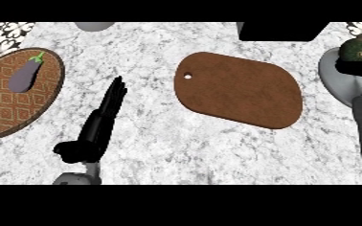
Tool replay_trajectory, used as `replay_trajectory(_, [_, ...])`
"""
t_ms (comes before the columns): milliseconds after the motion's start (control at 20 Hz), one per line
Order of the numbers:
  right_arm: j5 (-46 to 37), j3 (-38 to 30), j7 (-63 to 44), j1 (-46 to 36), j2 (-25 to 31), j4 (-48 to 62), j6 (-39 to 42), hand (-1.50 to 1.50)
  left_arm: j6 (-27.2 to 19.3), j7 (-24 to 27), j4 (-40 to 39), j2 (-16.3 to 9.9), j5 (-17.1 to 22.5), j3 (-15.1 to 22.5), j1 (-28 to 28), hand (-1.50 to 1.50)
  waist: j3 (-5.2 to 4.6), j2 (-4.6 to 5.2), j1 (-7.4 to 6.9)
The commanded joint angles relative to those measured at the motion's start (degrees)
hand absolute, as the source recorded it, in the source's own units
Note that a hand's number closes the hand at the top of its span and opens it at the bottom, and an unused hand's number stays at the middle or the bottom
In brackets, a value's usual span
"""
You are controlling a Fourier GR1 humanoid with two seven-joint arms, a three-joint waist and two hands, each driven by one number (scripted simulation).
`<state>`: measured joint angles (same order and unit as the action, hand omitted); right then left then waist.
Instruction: Pick the squash from the cutting board and place it in the pan
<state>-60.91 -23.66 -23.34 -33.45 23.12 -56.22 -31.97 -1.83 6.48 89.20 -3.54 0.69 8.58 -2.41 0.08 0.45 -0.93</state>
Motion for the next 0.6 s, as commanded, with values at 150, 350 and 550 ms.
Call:
replay_trajectory(150, [8.72, -8.52, 14.41, -5.19, 8.02, 18.88, -12.59, 1.50, 0.29, -2.23, 0.25, 0.67, 0.46, -0.03, -2.03, 0.00, 0.11, 0.29, -0.74])
replay_trajectory(350, [12.89, -11.63, 23.09, -5.70, 12.63, 26.41, -13.96, 1.50, -1.26, -1.02, -3.12, 2.20, -0.54, -0.46, -4.78, 0.00, 0.19, 0.66, -0.83])
replay_trajectory(550, [15.38, -14.26, 28.47, -7.76, 15.54, 32.18, -15.59, 1.50, 0.62, -0.50, -0.43, 1.03, -0.83, 1.19, -1.66, 0.00, 0.31, 1.02, -2.07])
